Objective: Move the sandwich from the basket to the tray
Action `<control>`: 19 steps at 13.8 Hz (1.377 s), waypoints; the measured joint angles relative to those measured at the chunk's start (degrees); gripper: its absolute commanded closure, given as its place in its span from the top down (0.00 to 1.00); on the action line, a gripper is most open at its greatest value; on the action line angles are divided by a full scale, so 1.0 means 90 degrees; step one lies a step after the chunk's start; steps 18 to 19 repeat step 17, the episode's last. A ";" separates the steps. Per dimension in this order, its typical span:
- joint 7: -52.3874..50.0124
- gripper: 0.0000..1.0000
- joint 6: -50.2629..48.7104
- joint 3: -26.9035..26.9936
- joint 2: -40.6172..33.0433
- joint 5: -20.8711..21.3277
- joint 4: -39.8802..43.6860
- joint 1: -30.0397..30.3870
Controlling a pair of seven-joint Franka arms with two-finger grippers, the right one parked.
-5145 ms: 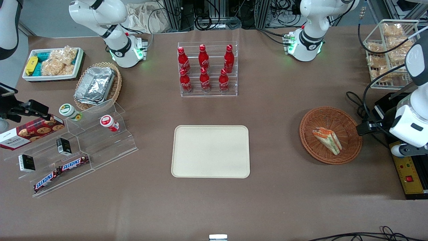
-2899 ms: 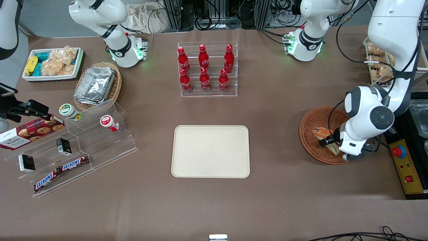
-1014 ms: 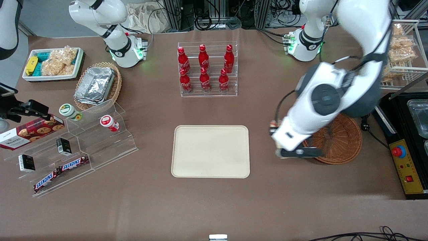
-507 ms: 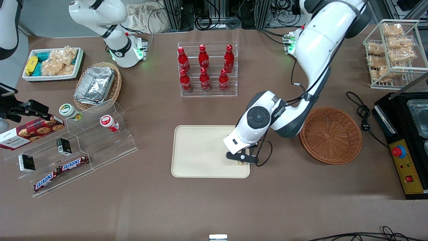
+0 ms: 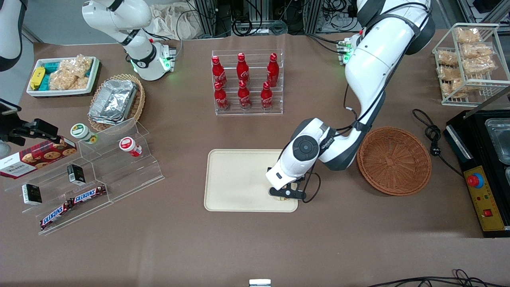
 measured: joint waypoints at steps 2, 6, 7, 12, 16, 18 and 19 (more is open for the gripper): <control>-0.0040 0.99 -0.0996 0.0018 -0.0355 0.0000 0.0320 0.0023; -0.0045 0.99 -0.2144 0.0162 -0.1572 0.0004 0.0642 0.0437; -0.0044 0.99 -0.2235 0.0191 -0.1823 0.0003 0.0640 0.0635; 0.0438 1.00 -0.2953 0.0212 -0.2510 -0.0012 0.0617 0.1748; 0.2530 1.00 -0.3414 0.0227 -0.2995 -0.0012 0.0532 0.2367; 0.2709 1.00 -0.3422 0.0228 -0.3085 -0.0013 0.0513 0.2530; 0.2709 1.00 -0.3422 0.0228 -0.3085 -0.0013 0.0513 0.2530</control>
